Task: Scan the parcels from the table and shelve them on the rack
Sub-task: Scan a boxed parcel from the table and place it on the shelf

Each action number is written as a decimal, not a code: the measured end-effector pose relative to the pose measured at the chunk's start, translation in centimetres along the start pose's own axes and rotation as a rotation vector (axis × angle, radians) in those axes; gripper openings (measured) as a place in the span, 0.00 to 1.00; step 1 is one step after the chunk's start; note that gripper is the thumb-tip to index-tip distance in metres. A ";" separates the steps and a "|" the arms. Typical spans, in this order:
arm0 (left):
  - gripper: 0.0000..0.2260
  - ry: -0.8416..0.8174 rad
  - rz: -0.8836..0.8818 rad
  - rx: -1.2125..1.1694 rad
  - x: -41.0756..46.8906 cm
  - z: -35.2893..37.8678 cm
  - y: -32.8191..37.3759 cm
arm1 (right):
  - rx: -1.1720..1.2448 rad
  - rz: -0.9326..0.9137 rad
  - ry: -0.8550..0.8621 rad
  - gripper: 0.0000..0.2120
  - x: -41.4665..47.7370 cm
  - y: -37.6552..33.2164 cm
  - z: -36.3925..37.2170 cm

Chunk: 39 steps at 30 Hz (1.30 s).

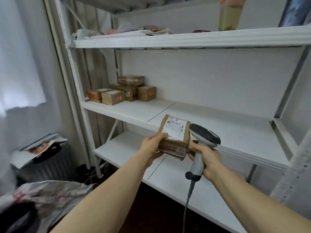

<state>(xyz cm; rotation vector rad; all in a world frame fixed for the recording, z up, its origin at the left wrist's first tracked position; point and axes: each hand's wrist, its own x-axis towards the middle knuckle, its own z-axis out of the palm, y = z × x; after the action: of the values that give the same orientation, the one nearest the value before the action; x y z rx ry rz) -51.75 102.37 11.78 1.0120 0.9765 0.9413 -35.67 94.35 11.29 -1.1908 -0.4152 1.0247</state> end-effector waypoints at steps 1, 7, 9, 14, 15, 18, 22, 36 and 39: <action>0.11 0.025 0.009 -0.006 1.3 -0.9 0.5 | -0.004 0.001 -0.011 0.15 1.2 0.2 1.2; 0.19 0.052 0.003 0.010 11.0 -3.5 3.7 | -0.025 0.008 -0.078 0.07 10.9 0.6 8.2; 0.18 0.093 0.007 -0.047 14.9 -4.1 5.5 | -0.022 0.031 -0.108 0.07 14.7 0.1 10.8; 0.20 0.229 0.022 -0.009 23.4 -7.6 8.5 | -0.021 0.076 -0.178 0.05 22.6 -0.2 17.5; 0.21 0.255 0.021 -0.005 24.8 -8.5 8.9 | -0.035 0.083 -0.191 0.05 23.8 -0.1 18.8; 0.22 0.301 0.022 -0.012 28.5 -11.3 10.1 | -0.066 0.096 -0.242 0.05 26.9 0.8 22.7; 0.21 0.341 0.003 -0.021 33.7 -14.9 11.5 | -0.092 0.115 -0.261 0.07 30.6 2.3 27.7; 0.15 0.286 -0.127 0.099 54.2 -29.1 17.5 | -0.101 0.176 -0.039 0.04 43.4 6.5 45.4; 0.20 0.268 -0.151 0.192 57.4 -30.5 18.7 | -0.117 0.181 0.003 0.05 45.3 7.1 47.9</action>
<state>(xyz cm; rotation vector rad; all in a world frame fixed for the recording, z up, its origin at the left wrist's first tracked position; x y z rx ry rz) -67.61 168.12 11.22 0.9705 1.3694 0.8834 -51.10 158.83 11.92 -1.3536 -0.3738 1.1665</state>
